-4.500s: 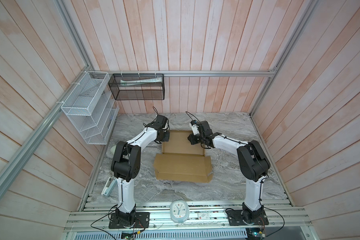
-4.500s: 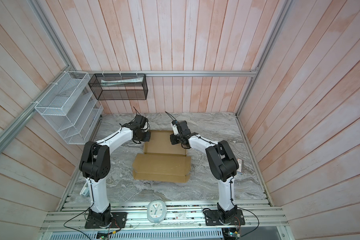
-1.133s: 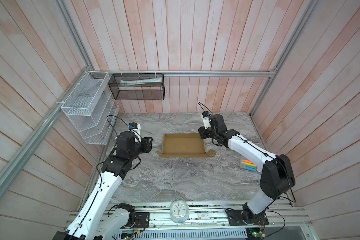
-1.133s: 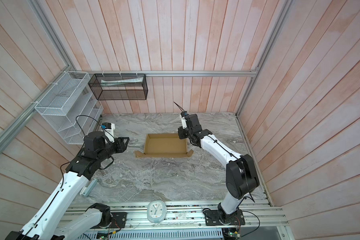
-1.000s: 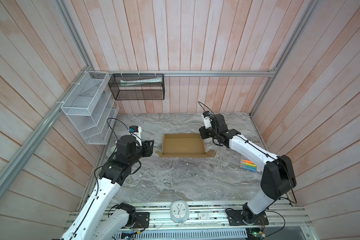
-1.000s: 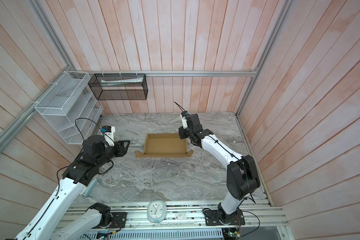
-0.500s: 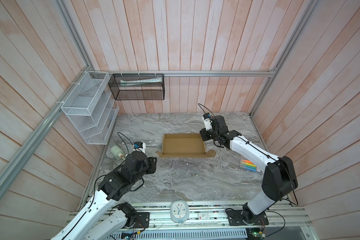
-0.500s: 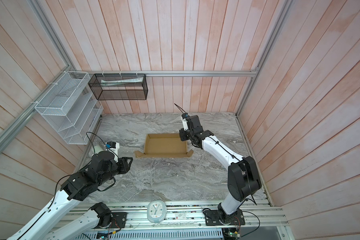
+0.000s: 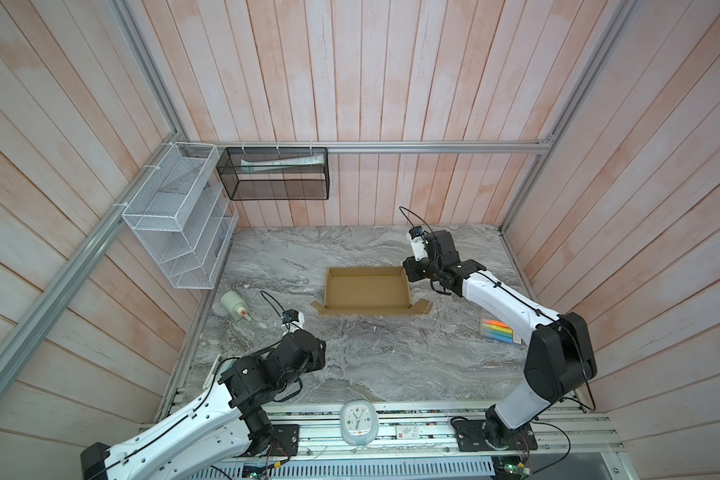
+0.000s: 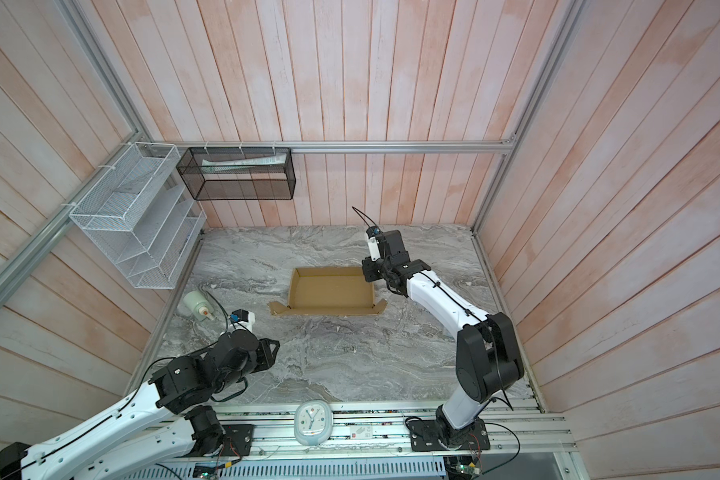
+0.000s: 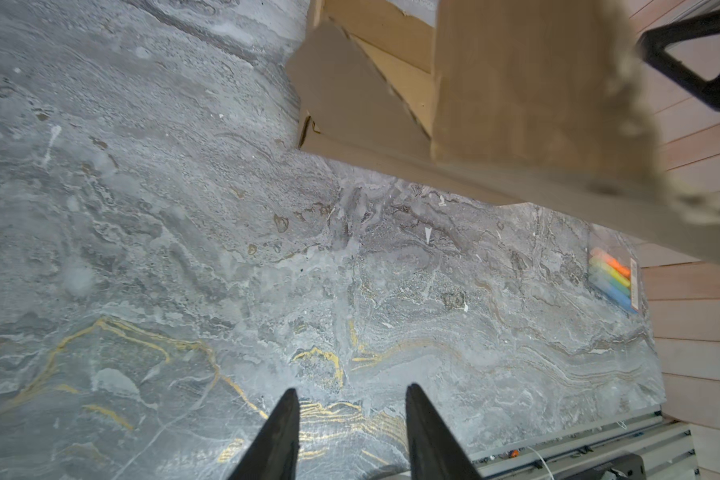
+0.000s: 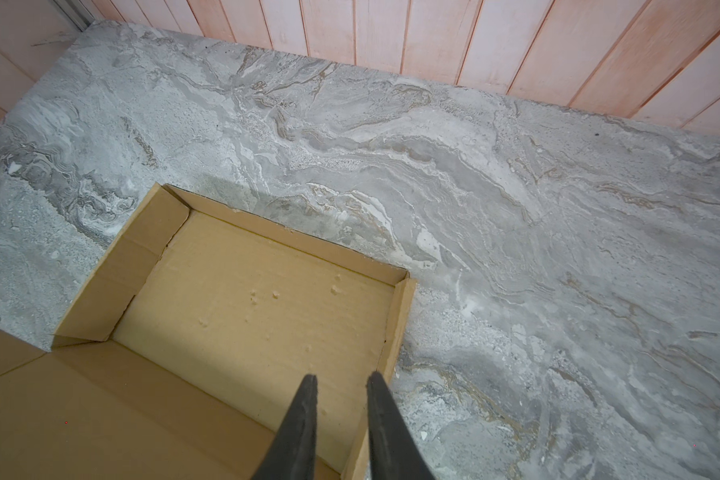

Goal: Fold the paper box

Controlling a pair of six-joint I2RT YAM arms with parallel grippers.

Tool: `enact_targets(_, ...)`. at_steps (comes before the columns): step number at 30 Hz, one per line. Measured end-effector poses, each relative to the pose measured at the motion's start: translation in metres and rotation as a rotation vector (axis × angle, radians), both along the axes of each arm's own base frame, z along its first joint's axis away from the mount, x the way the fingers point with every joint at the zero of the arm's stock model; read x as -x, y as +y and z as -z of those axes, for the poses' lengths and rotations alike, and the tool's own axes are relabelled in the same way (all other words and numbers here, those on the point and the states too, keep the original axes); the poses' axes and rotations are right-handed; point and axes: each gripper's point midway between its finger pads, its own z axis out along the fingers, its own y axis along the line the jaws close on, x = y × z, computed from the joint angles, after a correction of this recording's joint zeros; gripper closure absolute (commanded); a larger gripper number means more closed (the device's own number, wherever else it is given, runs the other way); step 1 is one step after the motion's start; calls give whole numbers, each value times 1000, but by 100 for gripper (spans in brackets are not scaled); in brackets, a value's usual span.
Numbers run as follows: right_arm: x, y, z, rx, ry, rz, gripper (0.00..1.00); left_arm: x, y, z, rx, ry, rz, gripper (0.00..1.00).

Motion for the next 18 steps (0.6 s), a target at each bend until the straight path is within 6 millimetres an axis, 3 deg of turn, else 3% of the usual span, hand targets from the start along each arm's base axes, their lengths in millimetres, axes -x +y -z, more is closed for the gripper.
enact_targets(7, 6, -2, 10, 9, 31, -13, 77, -11, -29, 1, 61, -60, -8, 56)
enact_targets(18, 16, -11, 33, 30, 93, -21, 77, -32, -40, 2, 133, -136, -89, 56)
